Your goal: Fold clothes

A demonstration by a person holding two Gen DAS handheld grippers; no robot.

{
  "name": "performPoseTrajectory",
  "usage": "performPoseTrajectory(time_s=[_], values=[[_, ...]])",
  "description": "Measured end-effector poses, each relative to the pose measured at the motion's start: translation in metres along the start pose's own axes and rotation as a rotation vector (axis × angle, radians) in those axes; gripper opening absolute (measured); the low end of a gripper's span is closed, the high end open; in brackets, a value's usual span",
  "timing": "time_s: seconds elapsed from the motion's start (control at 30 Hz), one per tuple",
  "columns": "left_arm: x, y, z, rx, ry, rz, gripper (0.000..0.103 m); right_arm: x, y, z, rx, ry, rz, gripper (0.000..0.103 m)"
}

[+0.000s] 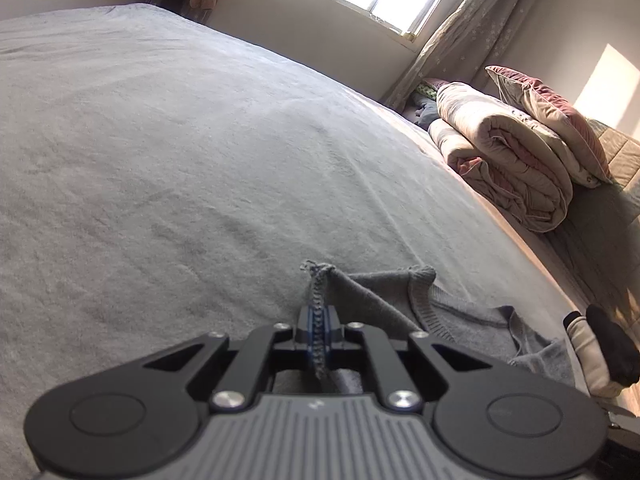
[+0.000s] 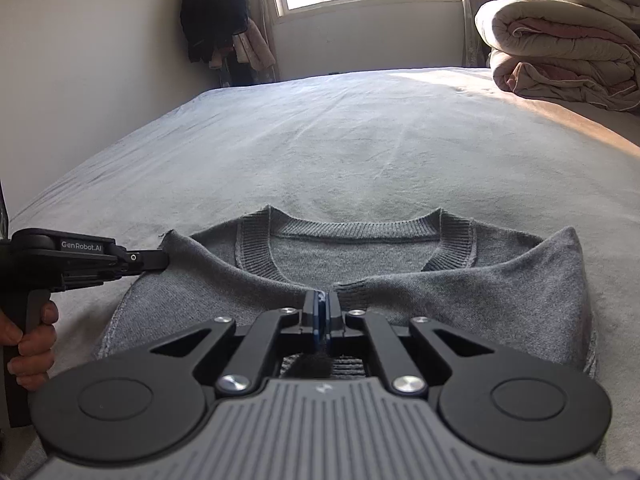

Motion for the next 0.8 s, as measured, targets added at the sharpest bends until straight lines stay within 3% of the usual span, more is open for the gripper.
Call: performPoseTrajectory(time_s=[0.1, 0.17, 0.23, 0.27, 0.33, 0.8], values=[[0.007, 0.002, -0.002, -0.011, -0.056, -0.033, 0.009, 0.001, -0.001, -0.001, 0.001, 0.019, 0.017, 0.004], [0.01, 0.007, -0.003, -0.035, -0.072, -0.036, 0.019, 0.0, 0.0, -0.003, -0.012, 0.022, 0.017, 0.006], [0.012, 0.016, -0.002, -0.063, -0.074, -0.021, 0.04, 0.0, 0.004, -0.005, -0.028, 0.005, -0.001, 0.017], [0.012, 0.023, 0.001, -0.072, -0.078, -0.013, 0.041, 0.0, 0.008, -0.005, -0.034, -0.015, -0.01, 0.019], [0.015, 0.037, 0.005, -0.079, -0.103, -0.008, 0.041, 0.0, 0.017, -0.005, -0.04, -0.055, -0.026, 0.039], [0.024, 0.151, 0.081, -0.17, -0.239, 0.024, 0.041, -0.038, 0.072, 0.044, -0.119, -0.278, -0.164, 0.04]])
Point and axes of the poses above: each gripper's, at about its wrist camera, not at the fingertips, and y roughly against the way its jaws point, x to its right, z to its underside, the point moved 8 cm from there along -y, roughly the way its jaws point, and after that the axes turned 7 degrees about -z, right-handed, at the moved point
